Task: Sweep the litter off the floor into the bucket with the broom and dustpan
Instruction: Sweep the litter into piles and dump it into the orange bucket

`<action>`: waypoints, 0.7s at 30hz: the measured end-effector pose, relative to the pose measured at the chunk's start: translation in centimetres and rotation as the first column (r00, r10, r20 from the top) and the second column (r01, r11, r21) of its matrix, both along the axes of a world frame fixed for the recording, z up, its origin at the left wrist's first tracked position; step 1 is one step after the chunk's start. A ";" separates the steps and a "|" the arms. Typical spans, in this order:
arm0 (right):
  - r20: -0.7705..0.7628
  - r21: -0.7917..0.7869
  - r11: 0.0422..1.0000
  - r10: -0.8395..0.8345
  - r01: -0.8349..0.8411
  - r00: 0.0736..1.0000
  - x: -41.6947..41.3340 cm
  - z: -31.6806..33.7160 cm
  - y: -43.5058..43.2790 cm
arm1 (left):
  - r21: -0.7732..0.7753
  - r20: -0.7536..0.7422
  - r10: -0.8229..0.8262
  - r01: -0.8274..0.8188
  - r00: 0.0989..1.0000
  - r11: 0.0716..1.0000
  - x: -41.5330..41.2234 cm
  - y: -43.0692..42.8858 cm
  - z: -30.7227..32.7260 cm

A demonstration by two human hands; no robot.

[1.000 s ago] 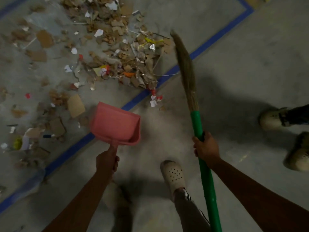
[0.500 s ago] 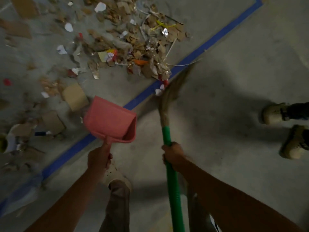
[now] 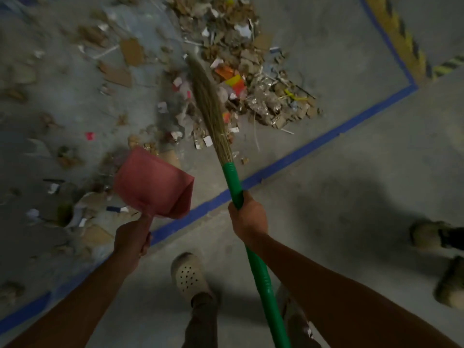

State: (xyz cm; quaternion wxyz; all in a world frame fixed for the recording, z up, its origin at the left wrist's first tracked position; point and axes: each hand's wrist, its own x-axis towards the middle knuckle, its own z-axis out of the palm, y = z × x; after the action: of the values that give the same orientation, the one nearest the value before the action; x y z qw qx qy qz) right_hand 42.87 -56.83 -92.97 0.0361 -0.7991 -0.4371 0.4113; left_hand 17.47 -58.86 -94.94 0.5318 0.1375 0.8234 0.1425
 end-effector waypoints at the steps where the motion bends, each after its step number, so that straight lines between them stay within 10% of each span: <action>1: 0.022 0.009 1.000 0.028 -0.028 0.999 0.4 0.2 0.1 | 0.013 -0.004 -0.021 0.021 1.000 1.000 0.1 0.4 0.4; 7: 0.011 -0.021 0.985 -0.172 0.172 0.985 4.3 0.0 -0.9 | 0.040 -0.004 -0.160 0.160 0.987 0.986 1.8 2.5 0.8; 14: 0.086 -0.282 0.753 -0.598 0.595 0.797 7.6 -2.3 -5.1 | -0.010 0.004 -0.119 0.119 0.993 0.993 4.9 2.6 -0.1; 21: -0.139 -0.451 0.875 -0.262 0.174 0.955 4.2 -5.0 -6.2 | -0.062 -0.034 -0.081 0.079 0.996 0.995 7.5 1.7 -0.5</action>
State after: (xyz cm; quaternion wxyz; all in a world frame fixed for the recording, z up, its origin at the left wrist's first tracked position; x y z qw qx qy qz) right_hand 47.11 -63.01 -98.01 -0.0535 -0.7869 -0.2355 0.5678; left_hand 24.96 -57.14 -95.44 0.5258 0.1567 0.8308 0.0934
